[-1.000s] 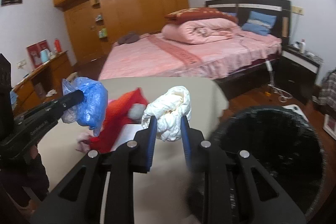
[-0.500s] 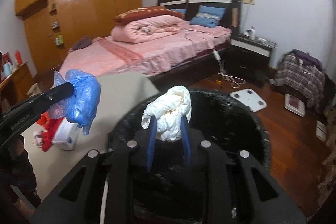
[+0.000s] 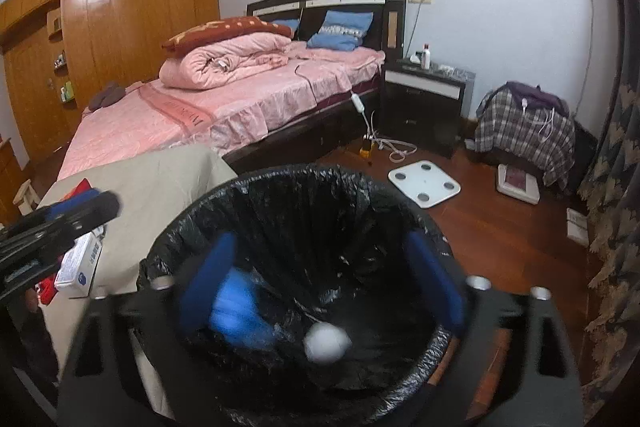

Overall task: Collect trash
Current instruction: 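Drop the white cloth into the black bin with the right tool while the left drops the blue bag in, then grasp the pink sock bundle with the left tool while the right tool grasps the white medicine box, then drop the pink bundle into the bin with the left tool while the right drops the white box in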

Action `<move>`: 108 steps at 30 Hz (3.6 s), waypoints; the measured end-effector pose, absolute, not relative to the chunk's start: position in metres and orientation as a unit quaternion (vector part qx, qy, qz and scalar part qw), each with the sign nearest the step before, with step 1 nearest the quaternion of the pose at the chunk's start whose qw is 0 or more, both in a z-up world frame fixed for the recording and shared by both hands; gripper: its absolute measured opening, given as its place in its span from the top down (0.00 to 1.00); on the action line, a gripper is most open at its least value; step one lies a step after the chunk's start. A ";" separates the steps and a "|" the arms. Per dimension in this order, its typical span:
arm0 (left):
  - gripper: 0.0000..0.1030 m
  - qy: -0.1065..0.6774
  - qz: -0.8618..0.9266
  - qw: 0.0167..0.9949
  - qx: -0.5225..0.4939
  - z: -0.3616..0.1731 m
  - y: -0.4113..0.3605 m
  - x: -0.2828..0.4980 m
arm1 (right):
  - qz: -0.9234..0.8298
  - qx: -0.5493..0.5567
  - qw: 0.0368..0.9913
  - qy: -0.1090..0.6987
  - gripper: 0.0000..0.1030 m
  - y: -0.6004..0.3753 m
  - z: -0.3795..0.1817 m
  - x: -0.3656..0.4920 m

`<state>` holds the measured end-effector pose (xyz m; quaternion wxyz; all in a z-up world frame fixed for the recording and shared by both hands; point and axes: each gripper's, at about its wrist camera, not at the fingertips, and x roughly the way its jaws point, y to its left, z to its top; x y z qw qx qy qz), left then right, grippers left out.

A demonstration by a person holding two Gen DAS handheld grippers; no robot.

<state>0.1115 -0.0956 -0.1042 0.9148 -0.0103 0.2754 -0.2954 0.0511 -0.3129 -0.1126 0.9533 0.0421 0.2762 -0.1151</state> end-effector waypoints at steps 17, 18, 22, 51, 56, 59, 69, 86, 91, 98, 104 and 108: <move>0.33 0.287 -0.025 0.958 -0.004 -0.128 0.110 0.092 | 0.061 0.031 0.958 0.279 0.06 -0.160 -0.113 0.094; 0.33 0.289 -0.016 0.957 -0.005 -0.131 0.117 0.092 | 0.070 0.031 0.957 0.279 0.06 -0.151 -0.112 0.098; 0.33 0.305 0.014 0.952 -0.005 -0.148 0.141 0.087 | 0.097 0.025 0.954 0.282 0.06 -0.118 -0.119 0.109; 0.68 0.366 0.015 0.927 -0.076 -0.190 0.184 0.091 | 0.132 -0.024 0.933 0.333 0.07 -0.047 -0.169 0.132; 0.68 0.357 0.029 0.931 -0.069 -0.181 0.190 0.087 | 0.134 -0.031 0.927 0.349 0.07 -0.031 -0.181 0.140; 0.68 0.350 0.031 0.934 -0.063 -0.177 0.190 0.088 | 0.130 -0.037 0.921 0.364 0.07 -0.024 -0.189 0.146; 0.68 0.347 0.023 0.936 -0.064 -0.177 0.183 0.092 | 0.087 -0.047 0.918 0.383 0.07 -0.038 -0.195 0.153; 0.68 0.337 0.016 0.940 -0.056 -0.166 0.170 0.093 | 0.136 -0.029 0.909 0.392 0.47 -0.035 -0.186 0.157; 0.68 0.325 -0.001 0.944 -0.052 -0.152 0.156 0.094 | 0.134 -0.015 0.918 0.374 0.48 -0.048 -0.165 0.149; 0.68 0.306 -0.027 0.950 -0.049 -0.133 0.131 0.094 | 0.129 0.005 0.929 0.348 0.48 -0.072 -0.136 0.139; 0.68 0.292 -0.048 0.954 -0.043 -0.116 0.106 0.098 | 0.107 0.012 0.940 0.324 0.48 -0.097 -0.113 0.130; 0.68 0.280 -0.066 0.957 -0.042 -0.105 0.088 0.101 | 0.091 0.012 0.947 0.307 0.48 -0.115 -0.099 0.123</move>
